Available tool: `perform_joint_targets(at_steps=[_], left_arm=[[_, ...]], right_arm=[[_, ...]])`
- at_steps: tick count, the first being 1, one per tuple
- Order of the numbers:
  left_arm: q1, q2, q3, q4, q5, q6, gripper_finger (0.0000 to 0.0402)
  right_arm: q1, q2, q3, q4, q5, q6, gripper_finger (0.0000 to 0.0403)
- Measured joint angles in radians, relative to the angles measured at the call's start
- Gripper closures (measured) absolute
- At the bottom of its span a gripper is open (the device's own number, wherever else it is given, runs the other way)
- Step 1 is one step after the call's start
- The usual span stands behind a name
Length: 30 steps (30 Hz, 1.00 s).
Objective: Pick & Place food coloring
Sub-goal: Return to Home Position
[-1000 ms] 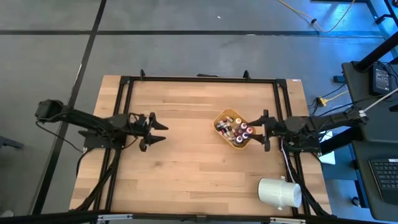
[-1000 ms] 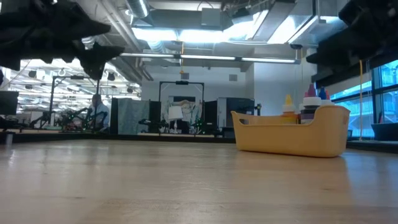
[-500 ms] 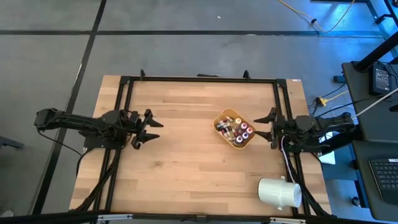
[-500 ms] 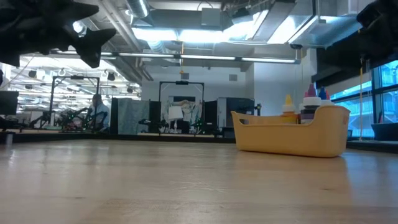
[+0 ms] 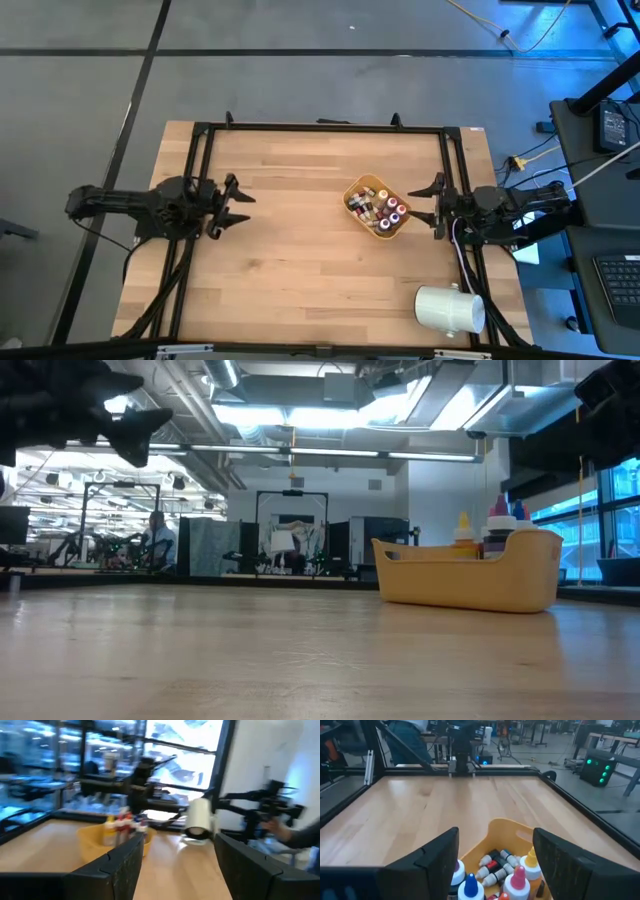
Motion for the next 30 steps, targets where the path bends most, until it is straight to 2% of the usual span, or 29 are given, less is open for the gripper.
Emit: perform_joint_targets(at_steps=[3, 7, 15, 18, 24, 30], left_arm=[[0.017, -0.086, 0.0, -0.104, -0.038, -0.003, 0.0162], [0.034, -0.187, 0.0, -0.212, -0.038, 0.005, 0.0162], [0.041, -0.183, 0.014, -0.24, -0.018, 0.012, 0.0162], [0.04, -0.179, 0.014, -0.236, -0.019, 0.013, 0.0162], [0.04, -0.179, 0.014, -0.236, -0.019, 0.013, 0.0162], [0.04, -0.178, 0.014, -0.236, -0.019, 0.013, 0.0162]], right_arm=[[0.0, 0.0, 0.0, -0.01, -0.002, -0.002, 0.0148], [0.0, 0.0, 0.0, -0.021, -0.002, -0.014, 0.0148], [0.0, 0.0, 0.005, -0.058, 0.045, -0.051, 0.0148], [0.0, 0.0, 0.004, -0.019, -0.001, -0.084, 0.0148], [0.0, 0.0, 0.003, 0.104, -0.175, -0.159, 0.0148], [0.0, 0.0, -0.033, 0.193, -0.279, -0.161, 0.0148]])
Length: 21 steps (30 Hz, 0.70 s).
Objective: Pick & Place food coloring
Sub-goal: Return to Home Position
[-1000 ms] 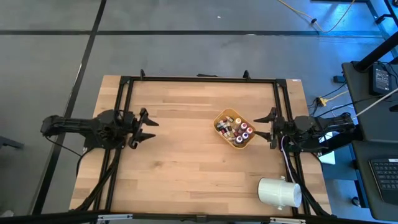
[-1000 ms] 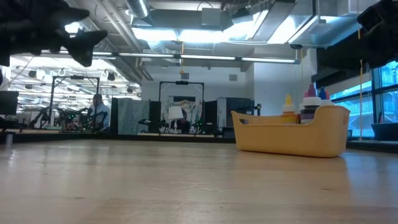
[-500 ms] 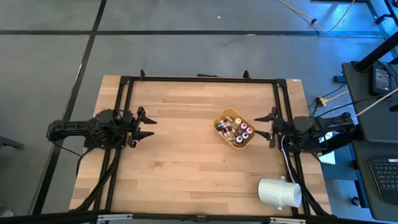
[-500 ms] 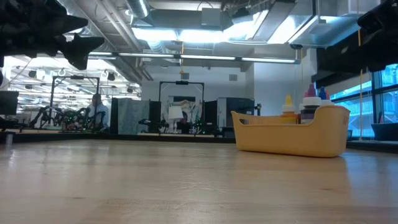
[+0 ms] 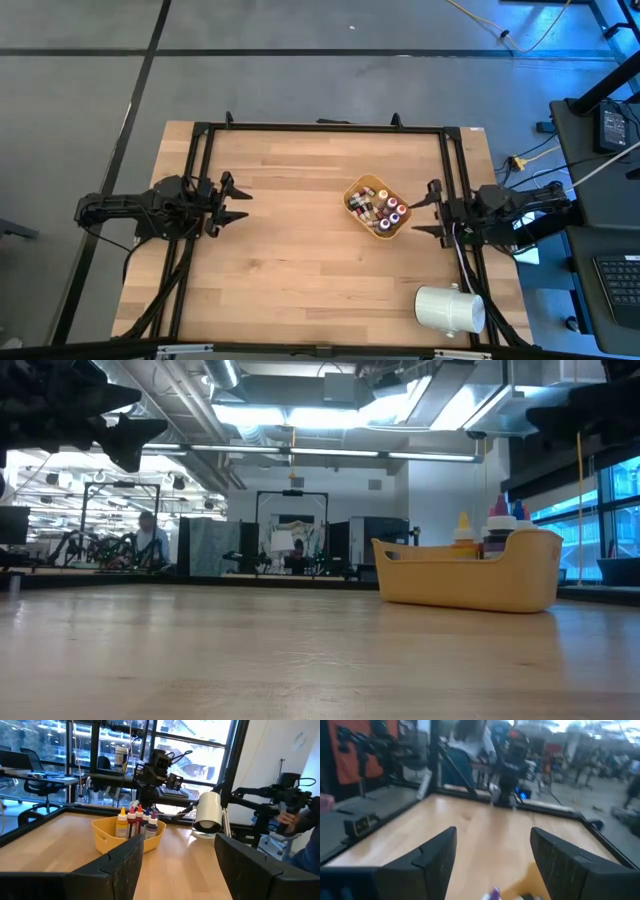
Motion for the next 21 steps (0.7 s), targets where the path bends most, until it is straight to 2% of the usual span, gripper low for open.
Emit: perform_joint_targets(at_steps=[4, 8, 12, 21], left_arm=[[0.0, 0.0, 0.0, 0.0, 0.0, 0.0, 0.0162], [0.0, 0.0, 0.0, 0.0, 0.0, 0.0, 0.0162], [0.0, 0.0, 0.0, 0.0, -0.001, 0.0, 0.0162], [0.0, 0.0, 0.0, 0.0, 0.0, 0.0, 0.0162]], right_arm=[[0.0, 0.0, -0.082, 0.17, -0.028, -0.048, 0.0148], [0.0, 0.0, -0.13, 0.311, -0.028, -0.017, 0.0148], [0.0, 0.0, -0.13, 0.316, -0.028, 0.005, 0.0148], [0.0, 0.006, -0.13, 0.151, -0.022, 0.005, 0.0148]])
